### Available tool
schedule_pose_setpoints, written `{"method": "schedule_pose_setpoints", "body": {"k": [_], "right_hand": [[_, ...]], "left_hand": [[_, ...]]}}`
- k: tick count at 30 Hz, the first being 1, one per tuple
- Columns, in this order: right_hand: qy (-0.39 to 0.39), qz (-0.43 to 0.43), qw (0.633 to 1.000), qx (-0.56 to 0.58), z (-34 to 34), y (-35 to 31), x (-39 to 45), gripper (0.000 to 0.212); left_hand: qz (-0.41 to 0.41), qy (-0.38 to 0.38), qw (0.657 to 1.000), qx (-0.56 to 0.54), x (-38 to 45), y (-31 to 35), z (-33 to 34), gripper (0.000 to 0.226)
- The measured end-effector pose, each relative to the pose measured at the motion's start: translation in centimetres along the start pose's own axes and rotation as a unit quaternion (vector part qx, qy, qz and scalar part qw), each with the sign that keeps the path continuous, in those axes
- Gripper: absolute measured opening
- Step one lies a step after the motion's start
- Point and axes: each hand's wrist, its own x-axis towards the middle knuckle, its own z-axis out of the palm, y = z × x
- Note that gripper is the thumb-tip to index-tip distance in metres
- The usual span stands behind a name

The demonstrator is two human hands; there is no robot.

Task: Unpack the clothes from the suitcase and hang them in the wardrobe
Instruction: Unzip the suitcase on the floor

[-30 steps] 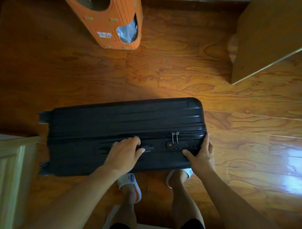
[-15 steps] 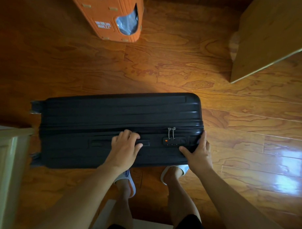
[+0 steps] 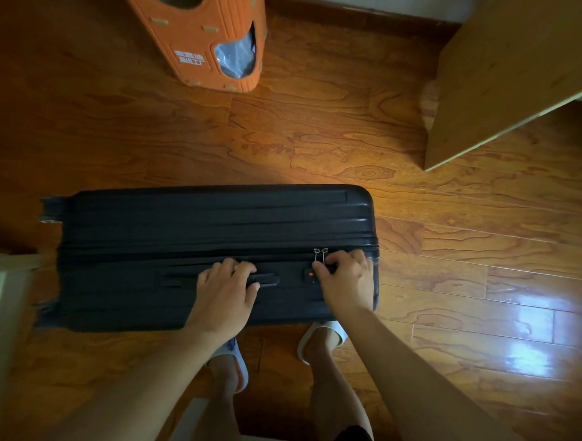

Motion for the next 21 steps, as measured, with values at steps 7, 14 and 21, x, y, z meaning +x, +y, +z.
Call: {"method": "schedule_pose_setpoints", "body": {"k": [7,14,21], "right_hand": [[-0.073,0.045,0.991,0.103,-1.8,0.9,1.5,0.015],[-0.027,0.131,0.976,0.171,-3.0,6.5,-0.7,0.007],[-0.079,0.058,0.992,0.076,-2.4,5.6,1.7,0.019]], "left_hand": [[-0.006,0.057,0.998,0.009,-1.8,0.6,0.4,0.041],[0.032,0.022,0.986,-0.165,2.3,8.0,-0.7,0.018],[0.300,-0.042,0.948,0.098,8.3,8.2,-1.4,0.059]]}}
